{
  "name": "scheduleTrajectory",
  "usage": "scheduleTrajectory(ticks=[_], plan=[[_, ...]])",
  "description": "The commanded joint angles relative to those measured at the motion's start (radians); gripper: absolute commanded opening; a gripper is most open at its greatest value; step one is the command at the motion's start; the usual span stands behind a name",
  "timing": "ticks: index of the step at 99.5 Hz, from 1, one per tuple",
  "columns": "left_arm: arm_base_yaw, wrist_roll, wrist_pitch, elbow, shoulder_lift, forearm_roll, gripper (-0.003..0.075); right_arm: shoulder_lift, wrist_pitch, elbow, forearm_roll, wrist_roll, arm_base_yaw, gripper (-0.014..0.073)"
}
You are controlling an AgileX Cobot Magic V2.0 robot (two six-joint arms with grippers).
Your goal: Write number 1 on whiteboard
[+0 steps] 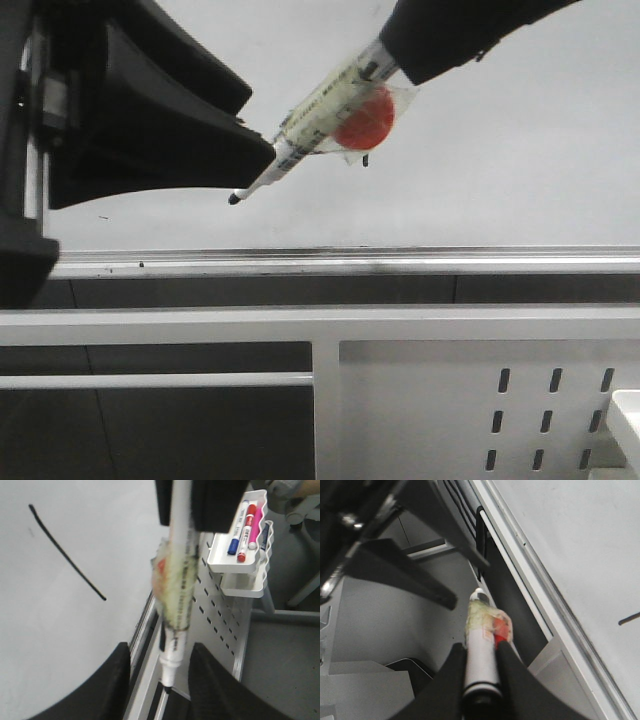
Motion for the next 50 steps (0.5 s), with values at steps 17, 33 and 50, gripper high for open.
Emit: scheduleTrajectory(ticks=[17,33,50], plan=[[0.036,-0.010,-0.087,-0.030,-0.005,-0.017,0.0264,-0.014,-0.026,-0.035,0.058,-0.009,-0.002,-0.0071],[0.036,-0.010,-0.063,-0.030,-0.005,-0.017,0.0264,-0.014,-0.002,-0.053,0.078,-0.009,-0.002,-0.0071],[0.036,-0.010,-0.034,-0.030,-0.005,-0.009,0.0264,-0.013,-0.004,-0.071,0.080,-0.009,0.029,-0.0071]])
